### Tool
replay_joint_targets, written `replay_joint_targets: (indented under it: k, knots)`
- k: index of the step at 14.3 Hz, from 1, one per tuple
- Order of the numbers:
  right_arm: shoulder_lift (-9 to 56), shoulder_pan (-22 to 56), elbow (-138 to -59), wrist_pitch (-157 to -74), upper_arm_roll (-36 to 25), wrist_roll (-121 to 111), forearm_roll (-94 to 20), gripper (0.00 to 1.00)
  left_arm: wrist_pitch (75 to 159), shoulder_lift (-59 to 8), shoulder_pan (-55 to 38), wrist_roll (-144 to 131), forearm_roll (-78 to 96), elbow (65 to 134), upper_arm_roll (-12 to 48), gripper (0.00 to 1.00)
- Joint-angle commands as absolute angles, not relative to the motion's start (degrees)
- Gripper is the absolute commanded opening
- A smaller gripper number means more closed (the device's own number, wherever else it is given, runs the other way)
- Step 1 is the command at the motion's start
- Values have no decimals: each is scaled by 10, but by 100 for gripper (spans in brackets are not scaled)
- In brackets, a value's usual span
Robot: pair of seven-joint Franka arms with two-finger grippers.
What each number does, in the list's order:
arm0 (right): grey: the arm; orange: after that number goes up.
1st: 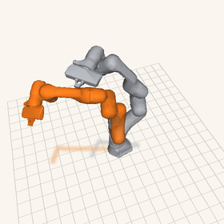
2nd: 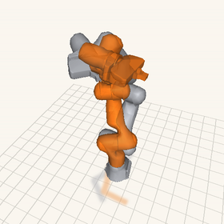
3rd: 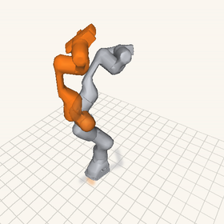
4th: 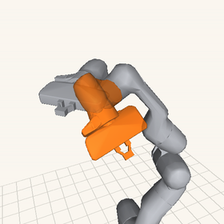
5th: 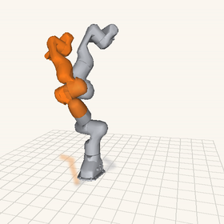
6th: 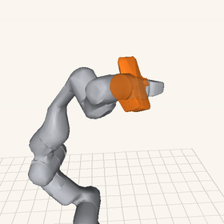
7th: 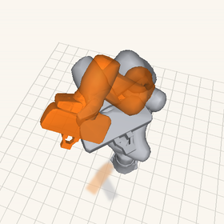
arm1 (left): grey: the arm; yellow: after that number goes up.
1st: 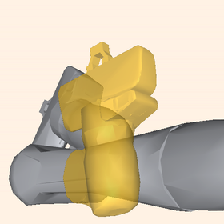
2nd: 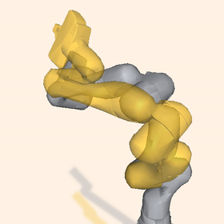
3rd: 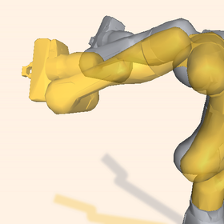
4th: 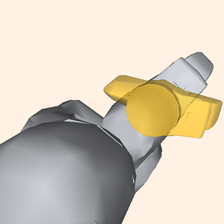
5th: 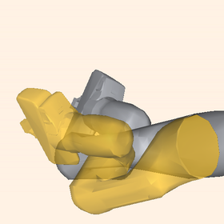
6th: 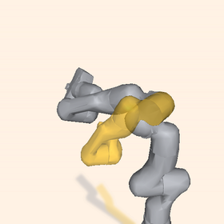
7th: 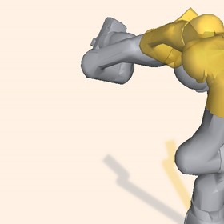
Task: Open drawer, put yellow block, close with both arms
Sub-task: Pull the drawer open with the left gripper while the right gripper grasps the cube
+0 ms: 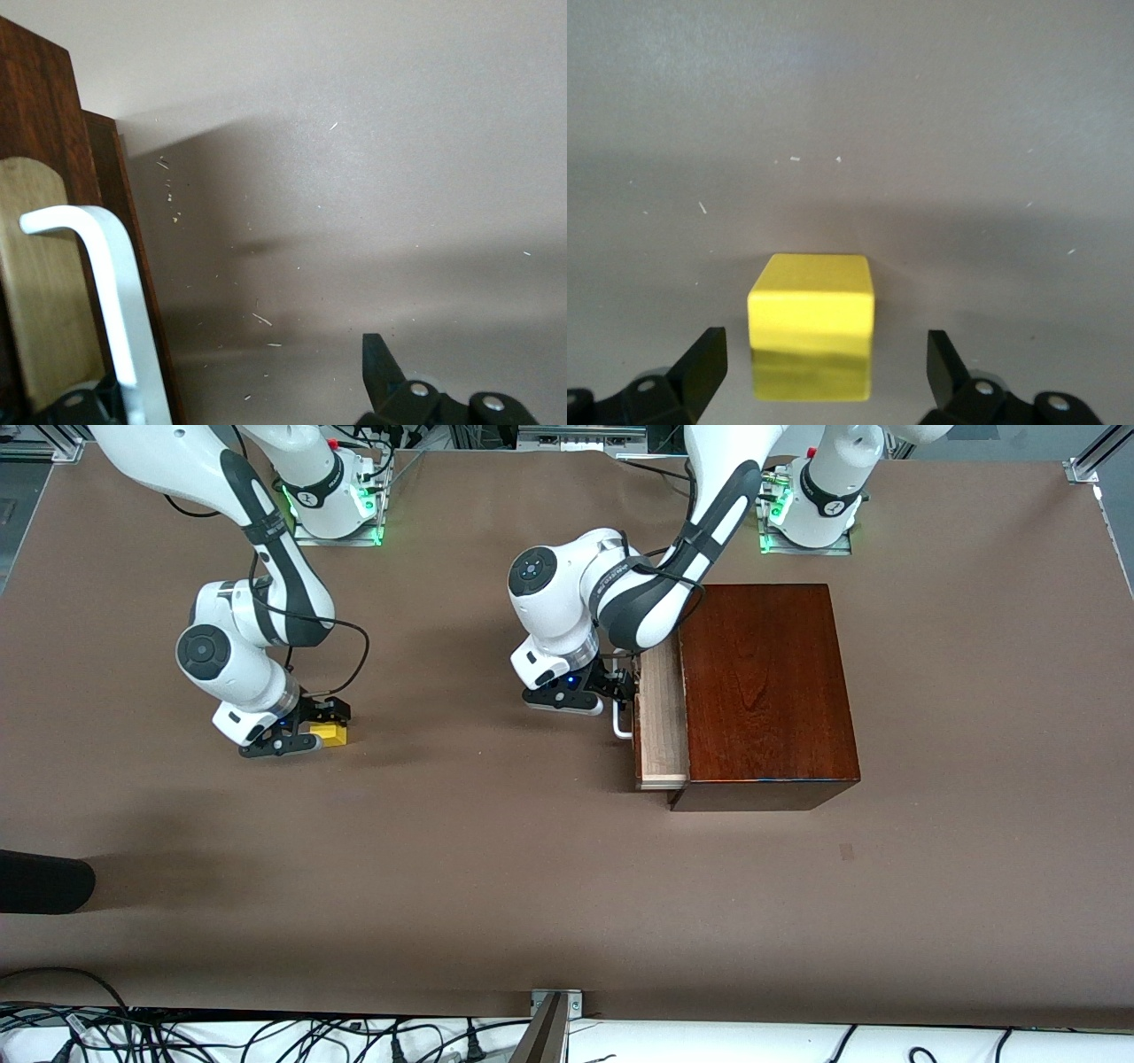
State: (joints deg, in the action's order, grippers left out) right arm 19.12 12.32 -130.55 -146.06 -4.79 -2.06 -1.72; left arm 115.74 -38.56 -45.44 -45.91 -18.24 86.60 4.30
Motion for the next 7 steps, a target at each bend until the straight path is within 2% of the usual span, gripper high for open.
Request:
replay_joint_targets:
  k: [1,3,4,5,7]
  knots:
    - [187,123,-1316,-1475,-43,-11,-27,100,1214,-442,-473,-466,-175,810,55,100]
    - [191,123,-1316,-1482,-43,-11,-27,100,1210,-438,-472,-466,-175,809,54,100]
    - [194,123,-1316,-1484,-43,-11,-27,95,1209,-436,-470,-465,-175,798,54,100]
    - [195,123,-1316,-1484,-43,-13,-26,84,1195,-436,-469,-463,-174,785,51,100]
    - [199,123,-1315,-1484,-43,-15,-26,53,1161,-436,-467,-461,-174,760,51,100]
